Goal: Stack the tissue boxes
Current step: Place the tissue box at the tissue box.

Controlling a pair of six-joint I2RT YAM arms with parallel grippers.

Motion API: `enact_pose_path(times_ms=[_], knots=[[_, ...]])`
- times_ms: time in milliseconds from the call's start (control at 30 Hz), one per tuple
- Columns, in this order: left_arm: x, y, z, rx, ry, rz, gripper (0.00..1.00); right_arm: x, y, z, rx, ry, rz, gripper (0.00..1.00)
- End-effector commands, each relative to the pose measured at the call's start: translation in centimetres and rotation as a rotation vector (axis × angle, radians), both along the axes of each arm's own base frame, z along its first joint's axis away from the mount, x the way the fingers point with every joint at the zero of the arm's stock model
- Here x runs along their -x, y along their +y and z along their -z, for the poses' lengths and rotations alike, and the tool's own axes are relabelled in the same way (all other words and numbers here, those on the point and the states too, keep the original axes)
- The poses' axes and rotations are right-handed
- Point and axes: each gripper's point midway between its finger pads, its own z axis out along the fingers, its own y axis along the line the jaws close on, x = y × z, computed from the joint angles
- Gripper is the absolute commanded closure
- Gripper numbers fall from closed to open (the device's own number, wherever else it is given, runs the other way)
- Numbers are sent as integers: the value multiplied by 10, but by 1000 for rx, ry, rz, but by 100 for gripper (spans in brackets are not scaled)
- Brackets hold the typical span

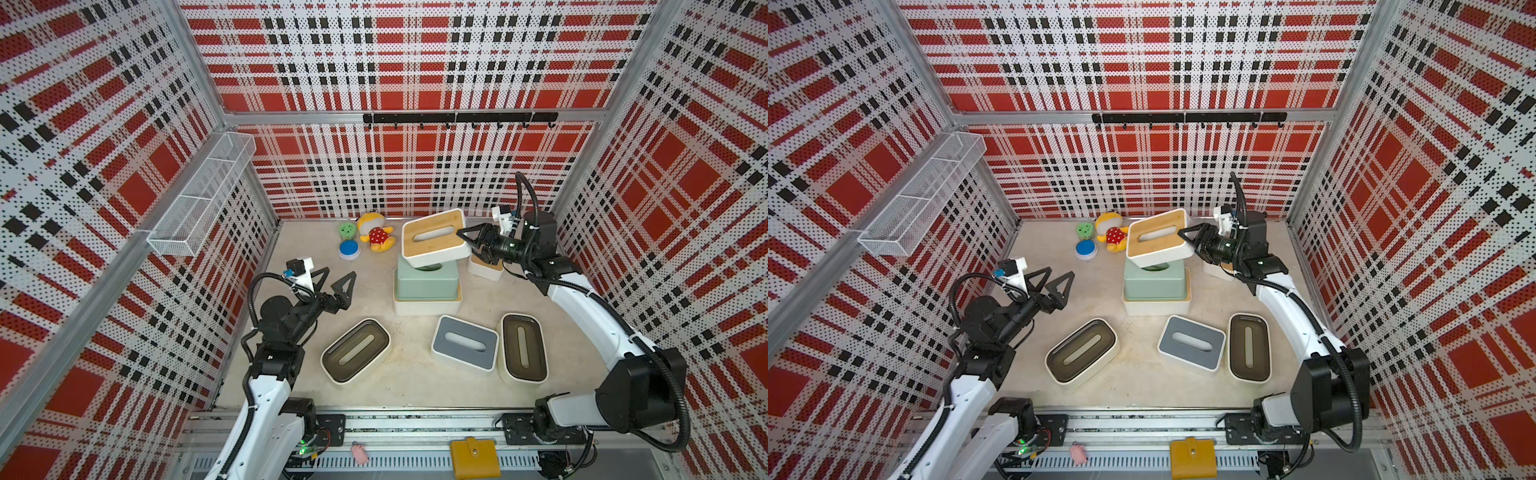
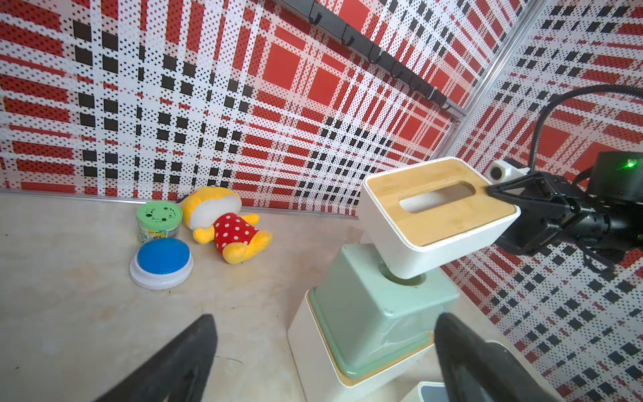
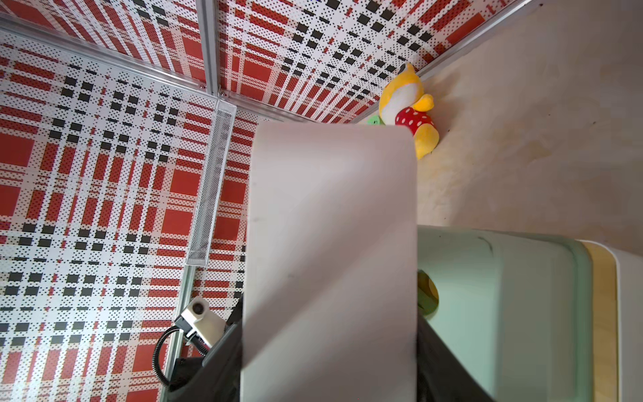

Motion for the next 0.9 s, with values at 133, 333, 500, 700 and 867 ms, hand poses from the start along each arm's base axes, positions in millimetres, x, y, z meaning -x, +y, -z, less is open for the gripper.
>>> enact_pose_path(times_ms=[133, 333, 500, 700, 867], knots=[[-1, 2, -15, 14, -82, 8, 0, 8, 12, -36, -134, -132, -41, 88], [0, -4, -13, 15, -74, 37, 1, 11, 17, -27, -161, -105, -54, 88], [-1, -9, -10, 12, -61, 67, 0, 13, 21, -19, -168, -89, -59, 88], [-2, -12, -8, 18, -47, 82, 1, 15, 21, -11, -185, -73, -57, 87], [-3, -12, -6, 19, -38, 82, 1, 16, 20, -6, -181, -66, -51, 85]])
